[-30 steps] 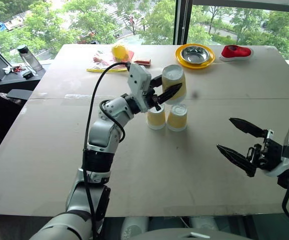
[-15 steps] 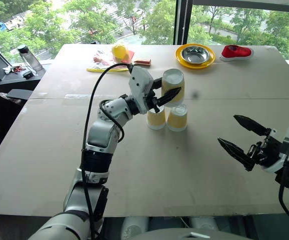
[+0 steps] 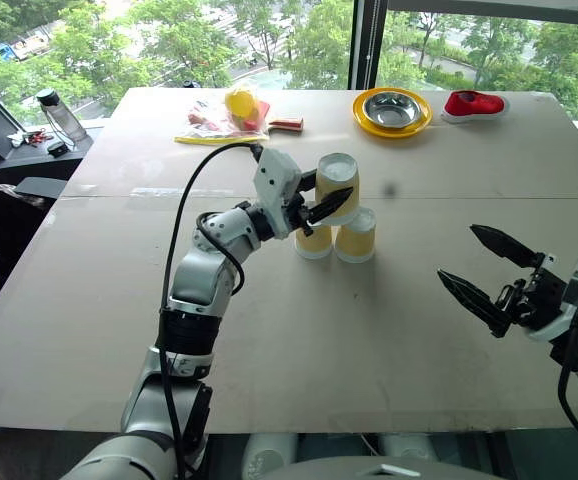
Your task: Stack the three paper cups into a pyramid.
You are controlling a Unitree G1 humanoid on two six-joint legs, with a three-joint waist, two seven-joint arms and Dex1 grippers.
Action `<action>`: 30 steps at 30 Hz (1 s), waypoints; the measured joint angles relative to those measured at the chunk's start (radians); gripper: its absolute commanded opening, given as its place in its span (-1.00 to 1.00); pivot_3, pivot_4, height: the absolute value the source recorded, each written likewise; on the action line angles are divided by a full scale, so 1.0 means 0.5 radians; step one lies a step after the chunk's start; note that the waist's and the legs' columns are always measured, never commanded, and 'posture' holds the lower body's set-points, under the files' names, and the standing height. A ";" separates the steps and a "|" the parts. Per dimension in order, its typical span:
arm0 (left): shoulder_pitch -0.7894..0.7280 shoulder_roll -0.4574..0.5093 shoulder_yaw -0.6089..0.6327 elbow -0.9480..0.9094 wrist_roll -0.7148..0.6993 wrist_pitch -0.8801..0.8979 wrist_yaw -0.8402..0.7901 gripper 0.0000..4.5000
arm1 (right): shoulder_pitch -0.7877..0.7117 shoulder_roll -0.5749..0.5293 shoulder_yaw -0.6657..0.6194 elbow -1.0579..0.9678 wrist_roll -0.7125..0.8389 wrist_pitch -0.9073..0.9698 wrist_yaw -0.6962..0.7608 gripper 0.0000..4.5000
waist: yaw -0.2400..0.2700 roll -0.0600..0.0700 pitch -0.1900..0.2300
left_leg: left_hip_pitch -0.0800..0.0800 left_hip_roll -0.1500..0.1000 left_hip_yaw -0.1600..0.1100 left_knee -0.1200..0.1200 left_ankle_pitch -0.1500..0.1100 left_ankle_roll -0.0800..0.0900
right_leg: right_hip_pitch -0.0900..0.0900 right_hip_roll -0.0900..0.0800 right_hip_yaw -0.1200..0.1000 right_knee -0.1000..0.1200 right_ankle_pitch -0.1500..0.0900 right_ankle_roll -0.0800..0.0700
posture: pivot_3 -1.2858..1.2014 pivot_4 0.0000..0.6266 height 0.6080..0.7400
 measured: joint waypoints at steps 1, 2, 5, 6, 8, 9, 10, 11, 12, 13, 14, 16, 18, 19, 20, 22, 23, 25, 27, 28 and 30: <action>0.000 0.000 0.000 0.000 0.000 0.000 -0.001 0.12 | 0.001 0.000 -0.012 0.000 0.001 -0.001 0.002 1.00 | 0.000 0.000 0.000 | 0.000 0.000 0.000 0.000 0.000 0.000 | 0.000 0.000 0.000 0.000 0.000 0.000 | 0.03 -0.52 1.00; 0.002 0.000 0.000 0.000 0.000 0.000 -0.001 0.34 | 0.001 0.000 -0.016 0.000 0.002 -0.003 0.005 1.00 | 0.000 0.000 0.000 | 0.000 0.000 0.000 0.000 0.000 0.000 | 0.000 0.000 0.000 0.000 0.000 0.000 | 0.03 -0.52 1.00; 0.011 -0.001 0.001 0.000 -0.001 0.000 0.001 0.90 | 0.000 0.001 -0.016 0.000 0.005 -0.016 0.025 1.00 | -0.001 0.000 0.000 | 0.000 0.000 0.000 0.000 0.000 0.000 | 0.000 0.000 0.000 0.000 0.000 0.000 | 0.03 -0.52 1.00; 0.012 -0.002 0.003 0.000 -0.002 0.000 0.002 0.99 | -0.001 0.005 -0.016 0.000 0.005 -0.026 0.028 1.00 | -0.001 0.000 0.000 | 0.000 0.000 0.000 0.000 0.000 0.000 | 0.000 0.000 0.000 0.000 0.000 0.000 | 0.03 -0.52 1.00; 0.014 -0.002 0.012 0.000 -0.004 -0.001 0.004 0.99 | -0.006 0.013 -0.016 0.000 0.007 -0.033 0.036 1.00 | -0.001 0.000 0.000 | 0.000 0.000 0.000 0.000 0.000 0.000 | 0.000 0.000 0.000 0.000 0.000 0.000 | 0.03 -0.52 1.00; 0.019 -0.003 0.022 0.000 -0.004 -0.001 0.005 0.99 | -0.009 0.019 -0.016 0.001 0.008 -0.034 0.040 1.00 | -0.001 0.000 0.000 | 0.000 0.000 0.000 0.000 0.000 0.000 | 0.000 0.000 0.000 0.000 0.000 0.000 | 0.03 -0.52 1.00; 0.023 -0.003 0.028 0.000 -0.005 -0.002 0.006 0.99 | -0.013 0.020 -0.016 0.001 0.008 -0.035 0.040 1.00 | -0.001 0.000 0.000 | 0.000 0.000 0.000 0.000 0.000 0.000 | 0.000 0.000 0.000 0.000 0.000 0.000 | 0.03 -0.52 1.00; 0.031 -0.003 0.036 0.000 -0.004 -0.006 0.006 0.99 | -0.024 0.020 -0.016 0.004 0.008 -0.035 0.041 1.00 | -0.001 0.000 0.000 | 0.000 0.000 0.000 0.000 0.000 0.000 | 0.000 0.000 0.000 0.000 0.000 0.000 | 0.03 -0.52 1.00; 0.042 -0.007 0.044 0.000 -0.004 -0.012 0.009 0.99 | -0.028 0.020 -0.016 0.005 0.009 -0.035 0.042 1.00 | -0.001 0.000 0.000 | 0.000 0.000 0.000 0.000 0.000 0.000 | 0.000 0.000 0.000 0.000 0.000 0.000 | 0.03 -0.52 1.00; 0.049 -0.011 0.049 0.000 -0.005 -0.014 0.013 0.99 | -0.028 0.020 -0.016 0.005 0.009 -0.035 0.044 1.00 | -0.001 0.000 0.000 | 0.000 0.000 0.000 0.000 0.000 0.000 | 0.000 0.000 0.000 0.000 0.000 0.000 | 0.03 -0.52 1.00; 0.059 -0.021 0.058 -0.001 -0.005 -0.019 0.021 0.99 | -0.028 0.020 -0.016 0.008 0.009 -0.035 0.045 1.00 | -0.001 0.000 0.000 | 0.000 0.000 0.000 0.000 0.000 0.000 | 0.000 0.000 0.000 0.000 0.000 0.000 | 0.03 -0.52 1.00; 0.073 -0.036 0.067 -0.021 -0.010 -0.031 0.034 0.99 | -0.028 0.020 -0.016 0.010 0.009 -0.035 0.046 1.00 | -0.001 0.000 0.000 | 0.000 0.000 0.000 0.000 0.000 0.000 | 0.000 0.000 0.000 0.000 0.000 0.000 | 0.03 -0.52 1.00; 0.086 -0.055 0.082 -0.069 -0.044 -0.053 0.031 0.99 | -0.028 0.020 -0.016 0.011 0.009 -0.035 0.046 1.00 | 0.000 0.000 0.000 | 0.000 0.000 0.000 0.000 0.000 0.000 | 0.000 0.000 0.000 0.000 0.000 0.000 | 0.03 -0.52 1.00; 0.093 -0.057 0.085 -0.113 -0.060 -0.060 0.023 0.99 | -0.029 0.020 -0.016 0.011 0.009 -0.035 0.046 1.00 | 0.000 0.000 0.000 | 0.000 0.000 0.000 0.000 0.000 0.000 | 0.000 0.000 0.000 0.000 0.000 0.000 | 0.03 -0.52 1.00; 0.104 -0.057 0.088 -0.154 -0.082 -0.063 0.013 0.99 | -0.029 0.020 -0.016 0.011 0.009 -0.034 0.046 1.00 | -0.001 0.000 0.000 | 0.000 0.000 0.000 0.000 0.000 0.000 | 0.000 -0.001 0.001 0.000 0.000 0.000 | 0.03 -0.52 1.00; 0.139 -0.054 0.098 -0.231 -0.121 -0.064 -0.009 0.99 | -0.029 0.020 -0.016 0.014 0.009 -0.034 0.047 1.00 | -0.001 0.000 0.000 | 0.000 0.001 0.000 0.000 0.000 0.000 | 0.000 0.000 0.001 0.000 0.000 0.000 | 0.03 -0.52 1.00; 0.164 -0.049 0.100 -0.260 -0.124 -0.064 -0.012 0.99 | -0.029 0.020 -0.016 0.018 0.009 -0.033 0.049 1.00 | -0.003 0.000 0.000 | 0.001 0.001 0.001 0.000 0.000 0.000 | 0.000 0.000 0.001 0.000 0.000 0.000 | 0.03 -0.52 1.00; 0.194 -0.026 0.107 -0.276 -0.124 -0.059 -0.012 0.99 | -0.029 0.020 -0.015 0.025 0.009 -0.033 0.056 1.00 | -0.003 0.000 0.000 | 0.001 0.001 0.000 0.000 0.000 0.000 | 0.000 0.000 0.001 0.001 0.000 0.000 | 0.03 -0.52 1.00; 0.224 -0.006 0.129 -0.281 -0.122 -0.057 -0.007 0.99 | -0.029 0.020 -0.014 0.037 0.009 -0.033 0.062 1.00 | -0.003 0.000 0.000 | 0.001 0.001 0.000 0.000 0.000 0.000 | 0.000 0.000 0.001 0.001 0.000 0.000 | 0.03 -0.52 1.00; 0.236 0.001 0.142 -0.281 -0.119 -0.060 0.001 0.99 | -0.029 0.020 -0.013 0.045 0.009 -0.033 0.066 1.00 | -0.002 0.000 0.000 | 0.001 0.001 0.001 0.000 0.000 0.000 | 0.000 0.000 0.001 0.001 0.000 0.000 | 0.03 -0.52 1.00; 0.236 0.001 0.157 -0.283 -0.115 -0.099 0.025 0.99 | -0.029 0.020 -0.011 0.060 0.008 -0.033 0.083 1.00 | -0.001 0.000 0.000 | 0.001 0.001 0.001 0.000 0.000 0.000 | 0.000 0.000 0.001 0.001 0.000 0.000 | 0.03 -0.52 1.00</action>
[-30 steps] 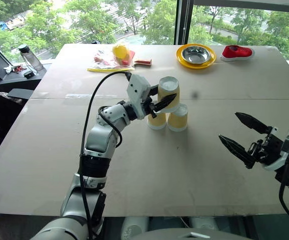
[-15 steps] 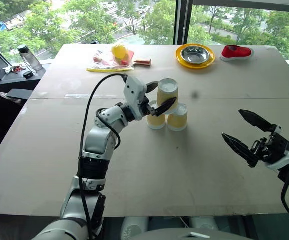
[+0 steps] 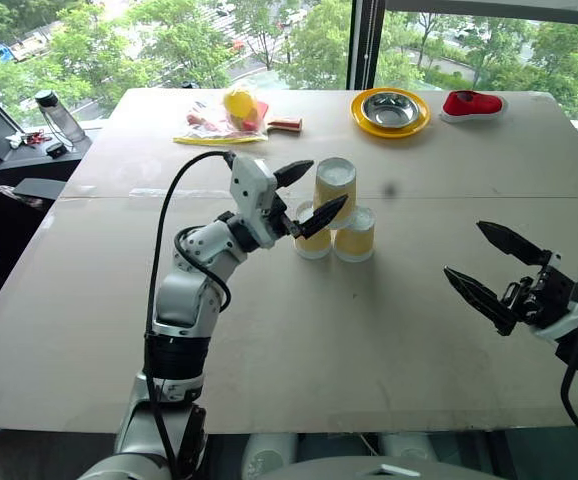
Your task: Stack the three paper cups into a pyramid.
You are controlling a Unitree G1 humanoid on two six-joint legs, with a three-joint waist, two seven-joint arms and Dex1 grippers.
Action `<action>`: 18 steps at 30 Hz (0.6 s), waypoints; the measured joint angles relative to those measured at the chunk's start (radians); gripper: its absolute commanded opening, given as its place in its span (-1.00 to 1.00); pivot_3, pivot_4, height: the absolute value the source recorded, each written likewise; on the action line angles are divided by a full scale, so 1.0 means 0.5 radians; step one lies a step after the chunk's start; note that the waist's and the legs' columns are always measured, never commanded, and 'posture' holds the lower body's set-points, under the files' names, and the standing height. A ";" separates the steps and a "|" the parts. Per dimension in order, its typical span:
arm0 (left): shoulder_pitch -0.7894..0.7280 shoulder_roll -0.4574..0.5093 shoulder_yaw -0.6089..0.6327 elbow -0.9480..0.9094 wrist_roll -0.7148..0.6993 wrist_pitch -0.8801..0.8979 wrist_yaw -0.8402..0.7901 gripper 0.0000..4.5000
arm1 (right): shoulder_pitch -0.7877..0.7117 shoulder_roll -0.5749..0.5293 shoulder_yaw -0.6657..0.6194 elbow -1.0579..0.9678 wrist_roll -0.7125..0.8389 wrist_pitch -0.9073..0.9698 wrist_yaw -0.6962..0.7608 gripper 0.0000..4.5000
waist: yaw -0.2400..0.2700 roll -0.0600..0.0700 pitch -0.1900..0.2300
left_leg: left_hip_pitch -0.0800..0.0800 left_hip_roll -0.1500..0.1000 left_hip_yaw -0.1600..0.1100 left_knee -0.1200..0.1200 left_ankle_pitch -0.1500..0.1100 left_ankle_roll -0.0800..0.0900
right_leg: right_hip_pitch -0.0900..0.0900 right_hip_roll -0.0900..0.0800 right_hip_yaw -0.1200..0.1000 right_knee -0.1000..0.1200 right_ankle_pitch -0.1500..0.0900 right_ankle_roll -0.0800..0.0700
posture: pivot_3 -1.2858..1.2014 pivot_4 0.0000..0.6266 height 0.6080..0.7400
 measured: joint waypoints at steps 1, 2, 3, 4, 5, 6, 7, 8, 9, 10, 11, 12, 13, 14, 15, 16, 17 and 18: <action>-0.004 -0.029 0.036 -0.001 -0.002 -0.043 0.044 0.99 | 0.005 0.000 0.001 0.009 -0.003 -0.002 0.017 1.00 | 0.004 0.000 0.000 | 0.000 0.000 0.000 0.000 0.000 0.000 | 0.000 0.000 0.000 0.000 0.000 0.000 | 0.03 -0.52 1.00; -0.013 -0.051 0.076 -0.006 -0.007 -0.065 0.080 0.99 | 0.013 0.000 0.002 0.016 -0.005 -0.003 0.032 1.00 | 0.005 0.000 0.000 | 0.000 0.000 0.000 0.000 0.000 0.000 | 0.000 0.000 0.000 0.000 0.000 0.000 | 0.03 -0.52 1.00; -0.028 -0.059 0.122 -0.026 -0.022 -0.086 0.119 0.99 | 0.038 -0.001 0.003 0.025 -0.010 -0.007 0.061 1.00 | 0.006 0.000 0.000 | -0.001 0.000 -0.001 0.000 0.000 0.000 | 0.000 0.000 -0.001 0.000 0.000 0.000 | 0.03 -0.52 1.00; -0.034 -0.058 0.147 -0.042 -0.034 -0.092 0.130 0.99 | 0.052 -0.001 0.003 0.029 -0.012 -0.009 0.073 1.00 | 0.006 0.000 0.000 | -0.001 0.000 -0.001 0.000 0.000 0.000 | 0.000 0.000 -0.001 0.000 0.000 0.000 | 0.03 -0.52 1.00; -0.033 -0.048 0.186 -0.108 -0.091 -0.091 0.134 0.99 | 0.082 -0.002 0.003 0.051 -0.023 -0.024 0.112 1.00 | 0.005 0.000 0.000 | -0.001 0.000 0.000 0.000 0.000 0.000 | 0.000 0.000 -0.001 0.000 0.000 0.000 | 0.03 -0.52 1.00; -0.032 -0.046 0.191 -0.129 -0.103 -0.090 0.133 0.99 | 0.091 -0.003 0.004 0.061 -0.026 -0.029 0.121 1.00 | 0.004 0.000 0.000 | -0.001 0.000 0.000 0.000 0.000 0.000 | 0.000 0.000 0.000 -0.001 0.000 0.000 | 0.03 -0.52 1.00; 0.003 -0.032 0.210 -0.212 -0.183 -0.048 0.123 0.99 | 0.097 -0.003 0.008 0.085 -0.045 -0.048 0.150 1.00 | 0.003 0.000 0.000 | -0.001 0.001 0.000 0.000 0.000 0.000 | 0.000 -0.001 0.000 -0.001 0.000 0.000 | 0.03 -0.52 1.00; 0.080 0.000 0.219 -0.324 -0.273 0.011 0.096 0.99 | 0.117 -0.003 0.008 0.104 -0.062 -0.070 0.179 1.00 | -0.006 0.001 -0.001 | 0.000 0.005 0.002 -0.001 0.000 0.000 | 0.000 -0.001 0.002 -0.001 0.000 0.000 | 0.03 -0.52 1.00; 0.161 0.032 0.220 -0.402 -0.337 0.065 0.077 0.99 | 0.140 -0.002 0.009 0.122 -0.074 -0.087 0.196 1.00 | -0.011 0.002 -0.001 | 0.002 0.007 0.003 -0.002 0.000 0.000 | 0.000 -0.001 0.003 -0.001 0.000 0.000 | 0.03 -0.52 1.00; 0.251 0.067 0.221 -0.455 -0.382 0.116 0.063 0.99 | 0.152 0.000 0.011 0.144 -0.086 -0.097 0.214 1.00 | -0.014 0.002 -0.001 | 0.003 0.008 0.004 -0.003 0.000 0.000 | 0.000 0.000 0.004 -0.001 0.000 0.000 | 0.03 -0.52 1.00; 0.386 0.114 0.224 -0.497 -0.413 0.163 0.042 0.99 | 0.173 0.006 0.012 0.172 -0.095 -0.119 0.232 1.00 | -0.018 0.003 -0.002 | 0.005 0.008 0.005 -0.004 0.000 0.000 | 0.001 0.000 0.005 -0.001 0.000 0.000 | 0.03 -0.52 1.00; 0.557 0.177 0.229 -0.520 -0.416 0.199 0.015 0.99 | 0.195 0.015 0.012 0.205 -0.105 -0.149 0.257 1.00 | -0.018 0.004 -0.002 | 0.007 0.008 0.005 -0.006 0.000 0.001 | 0.001 0.001 0.005 -0.001 0.000 -0.001 | 0.03 -0.52 1.00; 0.691 0.226 0.230 -0.526 -0.409 0.216 -0.004 0.99 | 0.211 0.021 0.011 0.230 -0.113 -0.173 0.273 1.00 | -0.021 0.004 -0.002 | 0.009 0.009 0.005 -0.008 -0.001 0.001 | 0.001 0.002 0.007 -0.001 0.000 -0.001 | 0.03 -0.52 1.00; 0.915 0.310 0.232 -0.526 -0.380 0.239 -0.033 0.99 | 0.245 0.025 0.006 0.285 -0.139 -0.214 0.298 1.00 | -0.024 0.004 -0.002 | 0.011 0.009 0.006 -0.010 -0.001 0.001 | 0.002 0.002 0.007 -0.001 -0.001 -0.001 | 0.03 -0.52 1.00; 1.059 0.344 0.233 -0.520 -0.342 0.254 -0.042 0.99 | 0.270 0.025 0.001 0.334 -0.158 -0.235 0.316 1.00 | -0.016 0.005 0.000 | 0.011 0.010 0.005 -0.010 -0.001 0.001 | 0.003 0.001 0.006 -0.002 -0.001 -0.002 | 0.03 -0.52 1.00; 1.232 0.393 0.216 -0.520 -0.274 0.252 -0.056 0.99 | 0.290 0.027 0.000 0.400 -0.182 -0.270 0.337 1.00 | -0.007 0.004 0.000 | 0.011 0.010 0.005 -0.009 -0.001 0.001 | 0.005 0.001 0.005 -0.003 -0.001 -0.002 | 0.03 -0.52 1.00; 1.278 0.401 0.213 -0.520 -0.247 0.247 -0.063 0.99 | 0.292 0.027 -0.001 0.421 -0.191 -0.281 0.345 1.00 | 0.004 0.005 0.001 | 0.010 0.008 0.003 -0.009 -0.001 0.001 | 0.006 -0.002 0.005 -0.004 -0.001 -0.002 | 0.03 -0.52 1.00; 1.314 0.406 0.211 -0.521 -0.213 0.229 -0.066 0.99 | 0.290 0.027 0.001 0.439 -0.207 -0.303 0.357 1.00 | 0.018 0.006 0.001 | 0.011 0.007 0.002 -0.008 -0.001 0.001 | 0.008 -0.004 0.003 -0.004 -0.001 -0.002 | 0.03 -0.52 1.00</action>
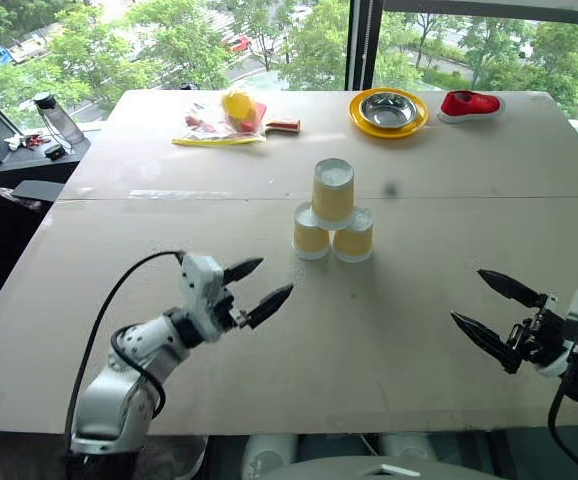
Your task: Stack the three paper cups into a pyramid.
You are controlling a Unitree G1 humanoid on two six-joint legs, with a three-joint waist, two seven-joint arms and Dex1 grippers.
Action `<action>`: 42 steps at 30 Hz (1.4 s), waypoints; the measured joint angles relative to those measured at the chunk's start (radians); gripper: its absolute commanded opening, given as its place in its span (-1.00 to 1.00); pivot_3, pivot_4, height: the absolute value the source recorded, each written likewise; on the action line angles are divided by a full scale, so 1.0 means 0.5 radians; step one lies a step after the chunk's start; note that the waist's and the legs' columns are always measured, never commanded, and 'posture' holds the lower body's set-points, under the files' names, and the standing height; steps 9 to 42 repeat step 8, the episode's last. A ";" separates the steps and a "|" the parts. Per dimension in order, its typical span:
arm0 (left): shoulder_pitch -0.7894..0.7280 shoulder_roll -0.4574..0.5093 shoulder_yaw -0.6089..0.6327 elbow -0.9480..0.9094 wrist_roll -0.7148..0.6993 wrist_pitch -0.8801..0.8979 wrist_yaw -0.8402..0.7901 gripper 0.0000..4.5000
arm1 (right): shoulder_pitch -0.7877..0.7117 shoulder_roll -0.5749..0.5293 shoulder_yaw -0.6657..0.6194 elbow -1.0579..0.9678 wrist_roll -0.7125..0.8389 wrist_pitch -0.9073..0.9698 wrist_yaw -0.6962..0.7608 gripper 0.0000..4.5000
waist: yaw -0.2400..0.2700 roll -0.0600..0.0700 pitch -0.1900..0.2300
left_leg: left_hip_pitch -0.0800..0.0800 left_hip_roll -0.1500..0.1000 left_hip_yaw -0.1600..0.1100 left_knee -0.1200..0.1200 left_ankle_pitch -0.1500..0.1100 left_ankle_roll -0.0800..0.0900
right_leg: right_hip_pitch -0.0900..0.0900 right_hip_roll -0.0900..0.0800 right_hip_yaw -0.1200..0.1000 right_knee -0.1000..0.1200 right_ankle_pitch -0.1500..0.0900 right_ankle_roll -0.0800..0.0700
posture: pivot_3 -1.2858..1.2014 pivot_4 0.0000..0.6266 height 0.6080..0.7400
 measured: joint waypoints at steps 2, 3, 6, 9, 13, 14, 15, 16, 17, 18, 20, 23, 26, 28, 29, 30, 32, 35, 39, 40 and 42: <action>0.092 0.015 -0.023 -0.010 0.106 -0.063 0.026 0.99 | -0.015 -0.002 0.006 0.060 -0.064 -0.079 0.039 1.00 | 0.015 0.001 0.000 | 0.008 -0.001 0.003 0.000 0.000 0.000 | 0.009 -0.001 0.001 -0.003 0.000 -0.002 | 0.03 -0.52 1.00; 0.138 0.014 -0.047 -0.009 0.157 -0.074 0.047 0.99 | -0.016 -0.002 0.011 0.098 -0.099 -0.111 0.050 1.00 | 0.017 0.000 0.000 | 0.014 -0.001 0.005 0.000 0.000 0.000 | 0.014 -0.002 0.003 -0.004 0.000 -0.002 | 0.03 -0.52 1.00; 0.214 -0.002 -0.130 -0.001 0.314 -0.149 0.109 0.99 | -0.023 0.003 0.046 0.208 -0.168 -0.178 0.061 1.00 | 0.023 0.000 -0.001 | 0.016 0.000 0.007 -0.001 0.000 0.000 | 0.015 -0.002 0.006 -0.004 0.000 -0.003 | 0.03 -0.52 1.00; 0.227 -0.019 -0.152 0.000 0.374 -0.196 0.141 0.99 | -0.038 0.020 0.087 0.258 -0.209 -0.211 0.067 1.00 | 0.022 0.002 -0.002 | 0.018 0.001 0.006 -0.003 0.000 0.000 | 0.015 -0.002 0.012 -0.003 0.000 -0.003 | 0.03 -0.52 1.00; 0.227 -0.019 -0.152 0.000 0.374 -0.196 0.141 0.99 | -0.038 0.020 0.087 0.258 -0.209 -0.211 0.067 1.00 | 0.022 0.002 -0.002 | 0.018 0.001 0.006 -0.003 0.000 0.000 | 0.015 -0.002 0.012 -0.003 0.000 -0.003 | 0.03 -0.52 1.00; 0.227 -0.019 -0.152 0.000 0.374 -0.196 0.141 0.99 | -0.038 0.020 0.087 0.258 -0.209 -0.211 0.067 1.00 | 0.022 0.002 -0.002 | 0.018 0.001 0.006 -0.003 0.000 0.000 | 0.015 -0.002 0.012 -0.003 0.000 -0.003 | 0.03 -0.52 1.00; 0.227 -0.019 -0.152 0.000 0.374 -0.196 0.141 0.99 | -0.038 0.020 0.087 0.258 -0.209 -0.211 0.067 1.00 | 0.022 0.002 -0.002 | 0.018 0.001 0.006 -0.003 0.000 0.000 | 0.015 -0.002 0.012 -0.003 0.000 -0.003 | 0.03 -0.52 1.00; 0.227 -0.019 -0.152 0.000 0.374 -0.196 0.141 0.99 | -0.038 0.020 0.087 0.258 -0.209 -0.211 0.067 1.00 | 0.022 0.002 -0.002 | 0.018 0.001 0.006 -0.003 0.000 0.000 | 0.015 -0.002 0.012 -0.003 0.000 -0.003 | 0.03 -0.52 1.00; 0.227 -0.019 -0.152 0.000 0.374 -0.196 0.141 0.99 | -0.038 0.020 0.087 0.258 -0.209 -0.211 0.067 1.00 | 0.022 0.002 -0.002 | 0.018 0.001 0.006 -0.003 0.000 0.000 | 0.015 -0.002 0.012 -0.003 0.000 -0.003 | 0.03 -0.52 1.00; 0.227 -0.019 -0.152 0.000 0.374 -0.196 0.141 0.99 | -0.038 0.020 0.087 0.258 -0.209 -0.211 0.067 1.00 | 0.022 0.002 -0.002 | 0.018 0.001 0.006 -0.003 0.000 0.000 | 0.015 -0.002 0.012 -0.003 0.000 -0.003 | 0.03 -0.52 1.00; 0.227 -0.019 -0.152 0.000 0.374 -0.196 0.141 0.99 | -0.038 0.020 0.087 0.258 -0.209 -0.211 0.067 1.00 | 0.022 0.002 -0.002 | 0.018 0.001 0.006 -0.003 0.000 0.000 | 0.015 -0.002 0.012 -0.003 0.000 -0.003 | 0.03 -0.52 1.00; 0.227 -0.019 -0.152 0.000 0.374 -0.196 0.141 0.99 | -0.038 0.020 0.087 0.258 -0.209 -0.211 0.067 1.00 | 0.022 0.002 -0.002 | 0.018 0.001 0.006 -0.003 0.000 0.000 | 0.015 -0.002 0.012 -0.003 0.000 -0.003 | 0.03 -0.52 1.00; 0.227 -0.019 -0.152 0.000 0.374 -0.196 0.141 0.99 | -0.038 0.020 0.087 0.258 -0.209 -0.211 0.067 1.00 | 0.022 0.002 -0.002 | 0.018 0.001 0.006 -0.003 0.000 0.000 | 0.015 -0.002 0.012 -0.003 0.000 -0.003 | 0.03 -0.52 1.00; 0.227 -0.019 -0.152 0.000 0.374 -0.196 0.141 0.99 | -0.038 0.020 0.087 0.258 -0.209 -0.211 0.067 1.00 | 0.022 0.002 -0.002 | 0.018 0.001 0.006 -0.003 0.000 0.000 | 0.015 -0.002 0.012 -0.003 0.000 -0.003 | 0.03 -0.52 1.00; 0.227 -0.019 -0.152 0.000 0.374 -0.196 0.141 0.99 | -0.038 0.020 0.087 0.258 -0.209 -0.211 0.067 1.00 | 0.022 0.002 -0.002 | 0.018 0.001 0.006 -0.003 0.000 0.000 | 0.015 -0.002 0.012 -0.003 0.000 -0.003 | 0.03 -0.52 1.00; 0.227 -0.019 -0.152 0.000 0.374 -0.196 0.141 0.99 | -0.038 0.020 0.087 0.258 -0.209 -0.211 0.067 1.00 | 0.022 0.002 -0.002 | 0.018 0.001 0.006 -0.003 0.000 0.000 | 0.015 -0.002 0.012 -0.003 0.000 -0.003 | 0.03 -0.52 1.00; 0.227 -0.019 -0.152 0.000 0.374 -0.196 0.141 0.99 | -0.038 0.020 0.087 0.258 -0.209 -0.211 0.067 1.00 | 0.022 0.002 -0.002 | 0.018 0.001 0.006 -0.003 0.000 0.000 | 0.015 -0.002 0.012 -0.003 0.000 -0.003 | 0.03 -0.52 1.00; 0.227 -0.019 -0.152 0.000 0.374 -0.196 0.141 0.99 | -0.038 0.020 0.087 0.258 -0.209 -0.211 0.067 1.00 | 0.022 0.002 -0.002 | 0.018 0.001 0.006 -0.003 0.000 0.000 | 0.015 -0.002 0.012 -0.003 0.000 -0.003 | 0.03 -0.52 1.00; 0.227 -0.019 -0.152 0.000 0.374 -0.196 0.141 0.99 | -0.038 0.020 0.087 0.258 -0.209 -0.211 0.067 1.00 | 0.022 0.002 -0.002 | 0.018 0.001 0.006 -0.003 0.000 0.000 | 0.015 -0.002 0.012 -0.003 0.000 -0.003 | 0.03 -0.52 1.00; 0.227 -0.019 -0.152 0.000 0.374 -0.196 0.141 0.99 | -0.038 0.020 0.087 0.258 -0.209 -0.211 0.067 1.00 | 0.022 0.002 -0.002 | 0.018 0.001 0.006 -0.003 0.000 0.000 | 0.015 -0.002 0.012 -0.003 0.000 -0.003 | 0.03 -0.52 1.00; 0.227 -0.019 -0.152 0.000 0.374 -0.196 0.141 0.99 | -0.038 0.020 0.087 0.258 -0.209 -0.211 0.067 1.00 | 0.022 0.002 -0.002 | 0.018 0.001 0.006 -0.003 0.000 0.000 | 0.015 -0.002 0.012 -0.003 0.000 -0.003 | 0.03 -0.52 1.00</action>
